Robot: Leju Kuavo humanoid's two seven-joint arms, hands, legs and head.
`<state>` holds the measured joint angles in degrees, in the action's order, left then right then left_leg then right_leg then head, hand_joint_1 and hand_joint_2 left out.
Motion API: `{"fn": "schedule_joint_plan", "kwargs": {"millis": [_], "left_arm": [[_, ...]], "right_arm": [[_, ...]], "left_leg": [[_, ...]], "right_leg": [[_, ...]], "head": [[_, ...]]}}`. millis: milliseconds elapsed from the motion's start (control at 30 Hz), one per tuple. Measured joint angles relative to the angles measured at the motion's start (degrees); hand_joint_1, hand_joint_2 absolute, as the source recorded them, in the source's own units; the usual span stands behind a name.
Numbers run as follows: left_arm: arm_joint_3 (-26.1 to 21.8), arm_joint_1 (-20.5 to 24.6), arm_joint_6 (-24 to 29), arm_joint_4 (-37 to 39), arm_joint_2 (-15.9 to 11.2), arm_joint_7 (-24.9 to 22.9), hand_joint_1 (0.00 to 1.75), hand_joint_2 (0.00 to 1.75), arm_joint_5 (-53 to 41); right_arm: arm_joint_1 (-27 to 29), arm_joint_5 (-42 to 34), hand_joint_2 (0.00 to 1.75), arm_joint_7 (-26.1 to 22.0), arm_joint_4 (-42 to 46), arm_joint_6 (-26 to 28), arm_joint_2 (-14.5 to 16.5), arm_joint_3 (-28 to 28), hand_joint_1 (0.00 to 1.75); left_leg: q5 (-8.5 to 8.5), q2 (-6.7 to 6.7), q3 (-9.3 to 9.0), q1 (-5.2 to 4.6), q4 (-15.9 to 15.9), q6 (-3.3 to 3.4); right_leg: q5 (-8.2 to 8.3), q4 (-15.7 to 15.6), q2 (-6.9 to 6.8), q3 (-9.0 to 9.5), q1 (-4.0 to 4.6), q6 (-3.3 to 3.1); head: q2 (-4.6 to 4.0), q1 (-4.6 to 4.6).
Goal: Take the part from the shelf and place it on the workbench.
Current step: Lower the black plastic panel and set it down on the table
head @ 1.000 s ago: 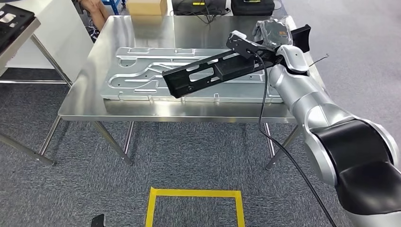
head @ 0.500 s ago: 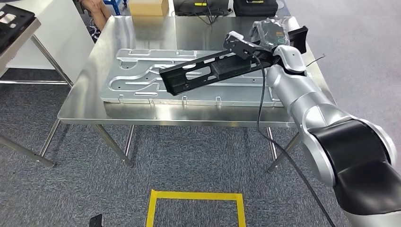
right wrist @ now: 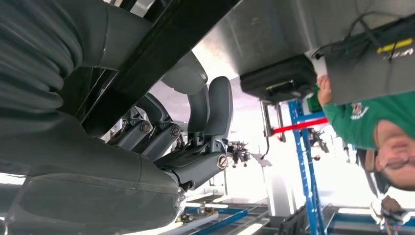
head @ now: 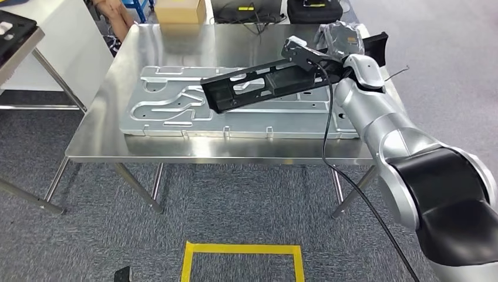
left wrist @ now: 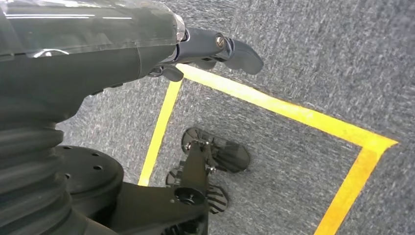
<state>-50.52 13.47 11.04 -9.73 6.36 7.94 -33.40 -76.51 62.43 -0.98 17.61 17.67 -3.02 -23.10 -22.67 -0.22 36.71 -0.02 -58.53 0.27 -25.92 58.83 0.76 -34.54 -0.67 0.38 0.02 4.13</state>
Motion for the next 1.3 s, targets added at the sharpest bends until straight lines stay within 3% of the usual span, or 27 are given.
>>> {"fn": "schedule_joint_plan", "kwargs": {"millis": [100, 200, 233, 267, 300, 367, 433, 533, 600, 700, 733, 767, 800, 867, 933, 1000, 1100, 1167, 1233, 1267, 1300], "left_arm": [[-0.06, 0.01, 0.0, 0.02, 0.15, 0.08, 0.0, 1.75, 0.0], [-0.13, 0.1, -0.03, 0.02, 0.28, 0.44, 0.0, 1.75, 0.03], [-0.16, 0.07, -0.04, 0.02, 0.34, 0.57, 0.0, 1.75, 0.08], [-0.19, -0.03, -0.04, 0.02, 0.43, 0.69, 0.0, 1.75, 0.14], [-0.22, -0.14, -0.05, 0.02, 0.54, 0.84, 0.0, 1.75, 0.21], [-0.26, -0.33, -0.1, 0.02, 0.8, 1.15, 0.0, 1.75, 0.32], [-0.31, -0.28, -0.2, 0.02, 0.99, 1.46, 0.0, 1.75, 0.37], [-0.38, -0.37, -0.41, 0.02, 1.09, 1.7, 0.0, 1.75, 0.44], [-0.4, -0.44, -0.54, 0.02, 1.1, 1.81, 0.0, 1.75, 0.47], [-0.46, -0.57, -0.87, 0.02, 1.13, 2.23, 0.0, 1.75, 0.57], [-0.49, -0.69, -1.01, 0.02, 1.15, 2.39, 0.0, 1.75, 0.61], [-0.53, -0.85, -1.17, 0.02, 1.18, 2.55, 0.0, 1.75, 0.66], [-0.56, -1.01, -1.35, 0.02, 1.2, 2.67, 0.0, 1.75, 0.7], [-0.58, -1.17, -1.78, 0.02, 1.2, 2.65, 0.0, 1.75, 0.69], [-0.58, -1.07, -2.16, 0.02, 1.13, 2.16, 0.0, 1.75, 0.46], [-0.58, -0.88, -2.36, 0.02, 1.05, 1.52, 0.0, 1.75, 0.28], [-0.61, -0.79, -2.28, 0.02, 1.05, 1.33, 0.0, 1.75, 0.32], [-0.68, -0.8, -2.22, 0.02, 1.09, 1.97, 0.0, 1.75, 0.47], [-0.78, -0.91, -2.27, 0.02, 1.14, 2.72, 0.0, 1.75, 0.56], [-0.82, -1.03, -2.29, 0.02, 1.16, 2.96, 0.0, 1.75, 0.59], [-0.86, -1.18, -2.3, 0.02, 1.18, 3.09, 0.0, 1.75, 0.6]], "right_arm": [[-0.11, 0.03, 1.75, 0.0, 0.1, -0.04, -0.3, 0.24, 1.75], [-0.19, 0.01, 1.75, -0.02, 0.04, -0.11, -0.64, 0.4, 1.75], [-0.03, 0.01, 1.75, -0.01, -0.01, -0.14, -0.75, 0.43, 1.75], [0.14, 0.01, 1.75, 0.01, -0.05, -0.16, -0.85, 0.45, 1.75], [0.24, 0.01, 1.75, 0.02, -0.06, -0.17, -0.92, 0.46, 1.75], [0.2, 0.01, 1.75, 0.04, -0.04, -0.18, -1.03, 0.54, 1.75], [0.09, 0.0, 1.75, 0.0, -0.03, -0.2, -1.14, 0.65, 1.75], [0.23, 0.02, 1.75, -0.04, -0.02, -0.2, -1.3, 0.76, 1.75], [0.2, 0.03, 1.75, -0.05, 0.02, -0.19, -1.39, 0.79, 1.75], [0.22, 0.03, 1.75, -0.12, 0.01, -0.21, -1.43, 0.81, 1.75], [0.31, 0.03, 1.75, -0.13, -0.01, -0.22, -1.43, 0.81, 1.75], [0.41, 0.03, 1.75, -0.13, -0.01, -0.23, -1.44, 0.81, 1.75], [0.49, 0.04, 1.75, -0.12, -0.01, -0.23, -1.44, 0.81, 1.75], [0.56, 0.08, 1.75, -0.09, 0.01, -0.21, -1.44, 0.81, 1.75], [0.53, 0.16, 1.75, -0.07, -0.01, -0.18, -1.47, 0.81, 1.75], [0.66, 0.26, 1.75, -0.07, -0.03, -0.15, -1.52, 0.84, 1.75], [0.73, 0.64, 1.75, -0.07, 0.05, -0.18, -1.61, 0.97, 1.75], [0.55, 0.91, 1.75, 0.02, 0.07, -0.3, -1.63, 1.22, 1.75], [0.67, 1.08, 1.75, 0.24, -0.04, -0.55, -1.62, 1.47, 1.75], [0.8, 1.14, 1.75, 0.35, -0.1, -0.7, -1.63, 1.57, 1.75], [0.89, 1.23, 1.75, 0.39, -0.15, -0.81, -1.64, 1.63, 1.75]], "left_leg": [[0.21, 0.11, -1.01, 0.41, 1.27, 0.75], [-0.07, 0.09, -1.66, 0.46, 1.59, 1.32], [-0.28, 0.04, -1.82, 0.45, 1.52, 1.34], [-0.55, -0.03, -2.01, 0.46, 1.38, 1.31], [-0.87, -0.1, -2.21, 0.47, 1.17, 1.2], [-1.74, -0.18, -2.5, 0.43, 0.5, 0.8], [-2.48, -0.23, -2.36, 0.24, -0.26, 0.26], [-3.0, -0.21, -2.27, 0.11, -0.4, -0.54], [-4.25, -0.12, -1.56, 0.16, -2.32, -1.16], [-8.31, -0.05, 3.53, 0.4, -12.41, -1.81], [-8.94, -0.05, 5.35, 0.44, -15.39, -1.87], [-8.41, -0.05, 6.36, 0.45, -16.47, -1.83], [-6.82, -0.05, 6.3, 0.44, -15.32, -1.66], [-2.01, -0.05, 3.57, 0.26, -7.96, -0.88], [0.25, -0.02, 0.86, -0.15, -1.95, 0.04], [-0.14, -0.02, 0.02, -0.48, -0.34, 0.5], [0.0, 0.03, -1.1, -0.08, 1.41, 0.97], [0.04, 0.11, -1.83, 0.09, 2.18, 1.35], [-0.35, 0.09, -2.17, 0.12, 2.11, 1.57], [-0.63, 0.02, -2.33, 0.14, 1.95, 1.55], [-0.98, -0.05, -2.5, 0.18, 1.72, 1.46]], "right_leg": [[-1.48, 2.15, -0.19, -0.77, -0.06, 0.8], [-5.68, 12.5, -0.33, -6.36, -0.13, 1.16], [-6.05, 15.12, -0.36, -8.12, -0.17, 1.28], [-5.28, 15.77, -0.4, -9.01, -0.23, 1.37], [-3.38, 14.07, -0.45, -8.75, -0.31, 1.41], [1.31, 6.65, -0.57, -5.97, -0.45, 1.4], [3.1, 1.57, -0.58, -3.96, -0.36, 1.01], [2.62, 0.81, -0.41, -3.65, -0.23, -0.03], [2.41, 0.63, -0.41, -3.25, -0.45, -0.71], [1.9, 0.57, -0.38, -2.65, -0.48, -1.37], [1.7, 0.57, -0.31, -2.44, -0.44, -1.42], [1.47, 0.58, -0.23, -2.15, -0.39, -1.43], [1.2, 0.59, -0.14, -1.76, -0.32, -1.4], [0.58, 0.54, -0.05, -0.83, -0.17, -1.3], [0.19, 0.43, -0.03, -0.36, -0.07, -0.97], [0.11, 0.22, -0.03, -0.38, -0.15, -0.37], [-0.64, 1.01, -0.23, -0.69, -0.09, 0.51], [-3.06, 6.23, -0.4, -3.3, -0.13, 0.88], [-5.38, 13.36, -0.43, -7.52, -0.28, 1.24], [-5.25, 15.18, -0.45, -8.92, -0.42, 1.41], [-4.01, 14.92, -0.47, -9.35, -0.58, 1.57]], "head": [[0.0, -0.01], [0.0, -0.02], [0.0, -0.02], [0.0, -0.02], [0.0, -0.02], [0.0, -0.02], [0.0, 0.0], [0.0, 0.03], [0.0, 0.04], [0.0, 0.05], [0.0, 0.05], [0.0, 0.05], [0.0, 0.05], [0.0, 0.04], [0.0, 0.04], [0.0, 0.04], [0.0, 0.02], [0.0, 0.01], [0.0, 0.01], [0.0, 0.01], [0.0, 0.01]]}}
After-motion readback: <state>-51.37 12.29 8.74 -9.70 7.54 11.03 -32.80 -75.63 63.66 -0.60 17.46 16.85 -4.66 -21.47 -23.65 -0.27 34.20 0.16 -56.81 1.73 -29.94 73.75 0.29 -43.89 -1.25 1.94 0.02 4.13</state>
